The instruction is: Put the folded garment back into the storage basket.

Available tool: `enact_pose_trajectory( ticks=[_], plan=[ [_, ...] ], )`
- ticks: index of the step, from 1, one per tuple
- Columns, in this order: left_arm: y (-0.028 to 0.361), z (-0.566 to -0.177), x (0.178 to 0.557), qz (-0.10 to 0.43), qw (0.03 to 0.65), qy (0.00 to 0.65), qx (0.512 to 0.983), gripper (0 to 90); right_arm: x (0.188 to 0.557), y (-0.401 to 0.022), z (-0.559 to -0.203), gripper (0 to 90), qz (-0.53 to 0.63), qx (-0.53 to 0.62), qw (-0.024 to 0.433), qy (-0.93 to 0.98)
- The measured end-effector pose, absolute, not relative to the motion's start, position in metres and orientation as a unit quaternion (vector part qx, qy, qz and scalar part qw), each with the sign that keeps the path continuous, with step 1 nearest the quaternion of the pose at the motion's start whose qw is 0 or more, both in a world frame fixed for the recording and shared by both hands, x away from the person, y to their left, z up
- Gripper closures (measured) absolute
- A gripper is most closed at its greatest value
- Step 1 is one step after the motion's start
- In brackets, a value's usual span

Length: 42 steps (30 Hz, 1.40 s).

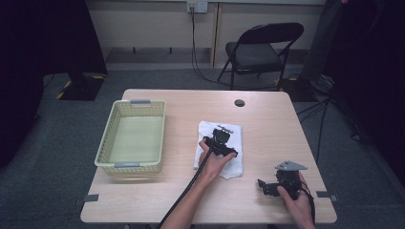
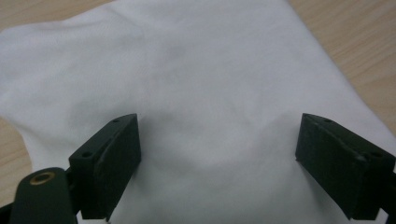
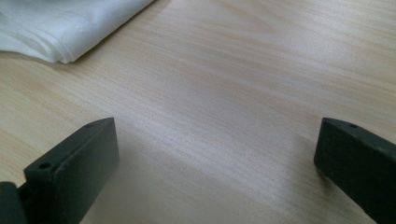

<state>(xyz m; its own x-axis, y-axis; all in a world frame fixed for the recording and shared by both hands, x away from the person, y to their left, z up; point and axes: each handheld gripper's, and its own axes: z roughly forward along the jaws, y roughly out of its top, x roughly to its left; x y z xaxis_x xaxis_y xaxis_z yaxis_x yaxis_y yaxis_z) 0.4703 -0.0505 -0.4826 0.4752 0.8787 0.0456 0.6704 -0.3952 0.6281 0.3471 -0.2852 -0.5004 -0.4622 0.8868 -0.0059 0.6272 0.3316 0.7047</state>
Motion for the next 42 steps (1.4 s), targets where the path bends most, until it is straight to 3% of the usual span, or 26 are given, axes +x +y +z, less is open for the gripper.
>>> enact_pose_trajectory(
  ticks=[9, 18, 26, 30, 38, 42],
  plan=[
    [-0.047, -0.486, 0.47, 0.193, 0.284, 0.477, 0.809, 8.6, 0.347, -0.285, -0.5, 0.0, 0.325, 0.478, 0.2, 0.791],
    [-0.044, -0.488, 0.468, 0.199, 0.297, 0.473, 0.806, 10.9, 0.347, -0.285, -0.5, 0.0, 0.325, 0.478, 0.2, 0.791],
    [-0.041, -0.483, 0.469, 0.205, 0.292, 0.477, 0.803, 31.6, 0.347, -0.285, -0.5, 0.0, 0.325, 0.478, 0.2, 0.791],
    [-0.04, -0.483, 0.467, 0.216, 0.295, 0.469, 0.804, 47.9, 0.347, -0.285, -0.5, 0.0, 0.325, 0.478, 0.2, 0.791],
    [-0.037, -0.481, 0.467, 0.216, 0.291, 0.436, 0.824, 67.4, 0.347, -0.285, -0.5, 0.0, 0.325, 0.478, 0.2, 0.791],
    [-0.036, -0.479, 0.466, 0.213, 0.293, 0.434, 0.825, 72.9, 0.347, -0.285, -0.5, 0.0, 0.325, 0.478, 0.2, 0.791]
  ],
)
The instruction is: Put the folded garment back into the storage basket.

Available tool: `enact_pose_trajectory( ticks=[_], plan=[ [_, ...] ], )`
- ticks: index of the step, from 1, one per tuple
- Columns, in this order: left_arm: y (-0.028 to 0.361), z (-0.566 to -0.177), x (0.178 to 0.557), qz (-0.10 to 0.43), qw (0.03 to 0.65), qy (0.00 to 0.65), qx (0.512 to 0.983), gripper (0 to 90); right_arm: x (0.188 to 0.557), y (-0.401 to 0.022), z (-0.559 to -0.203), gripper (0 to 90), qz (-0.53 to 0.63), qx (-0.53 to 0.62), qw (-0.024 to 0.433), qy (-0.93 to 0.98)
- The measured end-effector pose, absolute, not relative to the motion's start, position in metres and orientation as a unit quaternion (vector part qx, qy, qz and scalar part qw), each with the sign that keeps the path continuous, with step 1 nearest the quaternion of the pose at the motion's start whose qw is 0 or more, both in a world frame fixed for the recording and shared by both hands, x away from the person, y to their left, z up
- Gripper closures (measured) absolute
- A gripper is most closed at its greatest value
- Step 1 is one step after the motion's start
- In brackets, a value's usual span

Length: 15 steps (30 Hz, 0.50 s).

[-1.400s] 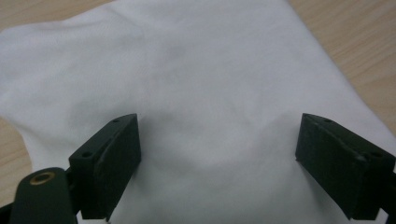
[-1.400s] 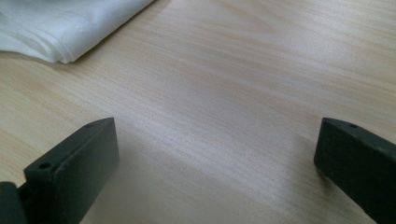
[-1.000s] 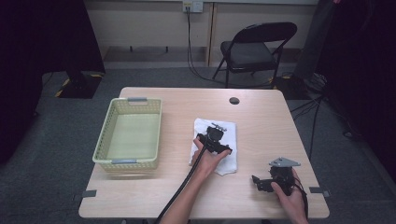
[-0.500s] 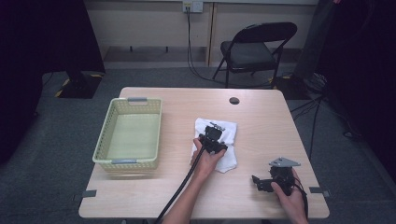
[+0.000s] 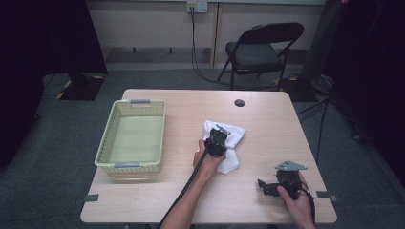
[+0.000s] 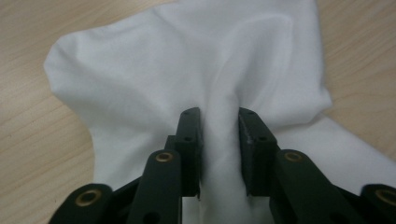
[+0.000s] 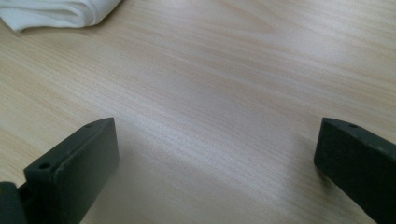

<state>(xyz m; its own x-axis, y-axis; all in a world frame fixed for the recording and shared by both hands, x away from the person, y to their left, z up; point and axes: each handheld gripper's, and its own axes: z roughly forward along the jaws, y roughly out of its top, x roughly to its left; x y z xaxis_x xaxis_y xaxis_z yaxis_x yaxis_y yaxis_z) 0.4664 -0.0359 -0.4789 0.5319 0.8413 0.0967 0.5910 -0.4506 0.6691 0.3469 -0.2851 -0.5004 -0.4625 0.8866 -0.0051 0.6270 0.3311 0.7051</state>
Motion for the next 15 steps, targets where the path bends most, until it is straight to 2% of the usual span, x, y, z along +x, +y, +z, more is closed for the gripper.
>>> enact_pose_trajectory(
  ticks=[15],
  plan=[
    [-0.02, -0.474, 0.469, 0.176, 0.321, 0.441, 0.819, 77.4, 0.347, -0.285, -0.5, 0.0, 0.325, 0.478, 0.2, 0.791]
  ],
)
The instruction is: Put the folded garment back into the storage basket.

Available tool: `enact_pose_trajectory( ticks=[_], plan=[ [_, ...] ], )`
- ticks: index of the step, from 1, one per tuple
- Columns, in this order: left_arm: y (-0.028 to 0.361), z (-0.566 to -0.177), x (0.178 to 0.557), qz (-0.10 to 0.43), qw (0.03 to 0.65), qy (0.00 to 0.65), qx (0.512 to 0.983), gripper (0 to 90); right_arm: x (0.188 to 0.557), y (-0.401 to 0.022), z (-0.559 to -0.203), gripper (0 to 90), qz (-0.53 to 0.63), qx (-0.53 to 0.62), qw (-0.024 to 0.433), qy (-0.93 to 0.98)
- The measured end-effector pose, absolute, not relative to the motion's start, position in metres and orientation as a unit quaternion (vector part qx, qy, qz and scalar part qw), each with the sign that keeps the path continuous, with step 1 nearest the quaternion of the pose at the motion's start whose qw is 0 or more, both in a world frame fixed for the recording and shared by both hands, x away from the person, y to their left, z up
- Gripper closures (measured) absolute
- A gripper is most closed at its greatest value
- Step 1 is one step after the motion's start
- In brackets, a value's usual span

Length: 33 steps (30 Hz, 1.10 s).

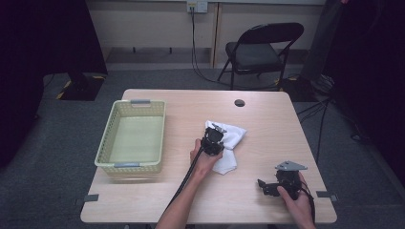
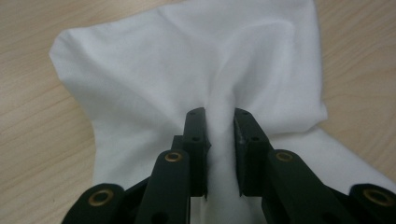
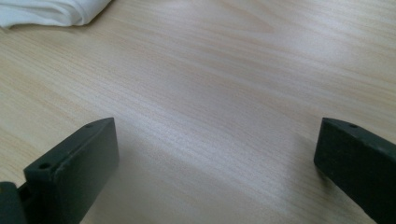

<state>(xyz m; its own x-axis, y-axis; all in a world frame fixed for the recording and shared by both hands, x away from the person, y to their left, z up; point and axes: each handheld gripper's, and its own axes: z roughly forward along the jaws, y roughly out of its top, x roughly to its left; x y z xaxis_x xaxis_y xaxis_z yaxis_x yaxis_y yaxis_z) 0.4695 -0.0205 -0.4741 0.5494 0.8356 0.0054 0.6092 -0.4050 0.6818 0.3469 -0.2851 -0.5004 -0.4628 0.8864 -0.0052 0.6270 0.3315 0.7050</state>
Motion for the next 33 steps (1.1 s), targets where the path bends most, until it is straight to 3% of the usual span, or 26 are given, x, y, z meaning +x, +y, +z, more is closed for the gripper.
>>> enact_pose_trajectory(
  ticks=[33],
  plan=[
    [0.012, -0.441, 0.456, 0.175, 0.366, 0.444, 0.799, 77.4, 0.347, -0.285, -0.5, 0.0, 0.325, 0.478, 0.2, 0.791]
  ],
)
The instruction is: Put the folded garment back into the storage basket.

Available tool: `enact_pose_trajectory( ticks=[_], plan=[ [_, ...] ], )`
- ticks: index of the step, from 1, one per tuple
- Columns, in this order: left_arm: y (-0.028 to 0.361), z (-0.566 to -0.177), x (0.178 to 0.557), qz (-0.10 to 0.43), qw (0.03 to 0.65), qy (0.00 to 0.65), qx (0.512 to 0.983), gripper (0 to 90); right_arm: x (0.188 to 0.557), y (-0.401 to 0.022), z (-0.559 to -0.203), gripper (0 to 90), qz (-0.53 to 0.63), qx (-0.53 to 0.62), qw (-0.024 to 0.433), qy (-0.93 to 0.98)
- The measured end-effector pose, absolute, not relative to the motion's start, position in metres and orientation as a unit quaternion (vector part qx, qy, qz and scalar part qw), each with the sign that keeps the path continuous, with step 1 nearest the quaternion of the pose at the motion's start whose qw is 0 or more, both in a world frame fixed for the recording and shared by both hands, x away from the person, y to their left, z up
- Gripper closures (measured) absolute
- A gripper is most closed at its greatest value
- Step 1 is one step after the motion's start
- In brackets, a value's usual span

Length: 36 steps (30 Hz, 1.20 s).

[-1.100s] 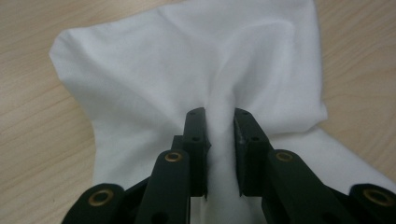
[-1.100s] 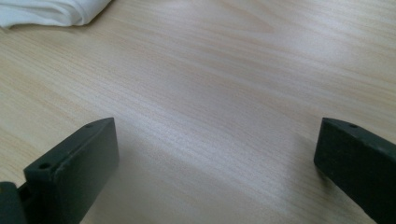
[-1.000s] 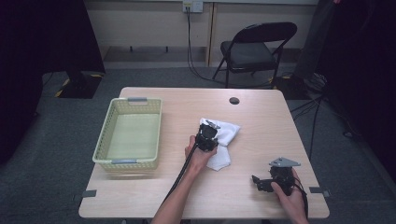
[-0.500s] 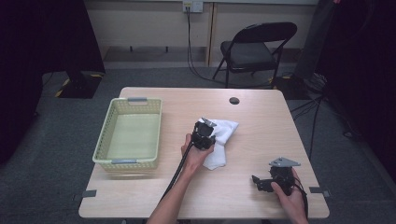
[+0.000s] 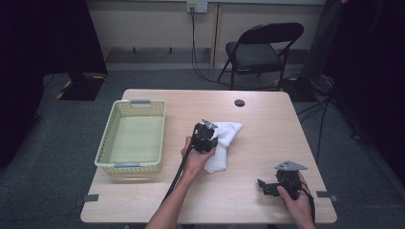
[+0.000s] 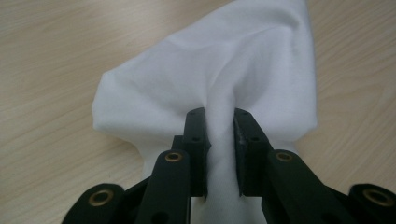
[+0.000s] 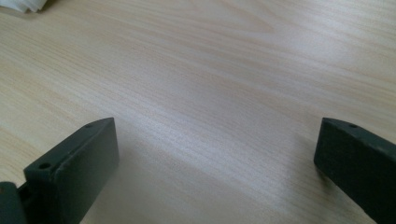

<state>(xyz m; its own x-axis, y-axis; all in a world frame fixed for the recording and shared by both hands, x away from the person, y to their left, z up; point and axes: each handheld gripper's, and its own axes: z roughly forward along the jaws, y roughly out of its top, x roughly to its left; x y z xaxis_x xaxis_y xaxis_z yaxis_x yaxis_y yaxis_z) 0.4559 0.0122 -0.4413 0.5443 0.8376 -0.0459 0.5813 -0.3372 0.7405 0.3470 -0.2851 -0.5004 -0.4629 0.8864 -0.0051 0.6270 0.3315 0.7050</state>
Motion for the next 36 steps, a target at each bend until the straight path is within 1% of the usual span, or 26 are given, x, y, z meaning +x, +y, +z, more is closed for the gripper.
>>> enact_pose_trajectory(
  ticks=[36],
  plan=[
    [0.04, -0.416, 0.446, 0.186, 0.388, 0.439, 0.789, 77.6, 0.347, -0.285, -0.5, 0.0, 0.325, 0.477, 0.2, 0.792]
  ],
)
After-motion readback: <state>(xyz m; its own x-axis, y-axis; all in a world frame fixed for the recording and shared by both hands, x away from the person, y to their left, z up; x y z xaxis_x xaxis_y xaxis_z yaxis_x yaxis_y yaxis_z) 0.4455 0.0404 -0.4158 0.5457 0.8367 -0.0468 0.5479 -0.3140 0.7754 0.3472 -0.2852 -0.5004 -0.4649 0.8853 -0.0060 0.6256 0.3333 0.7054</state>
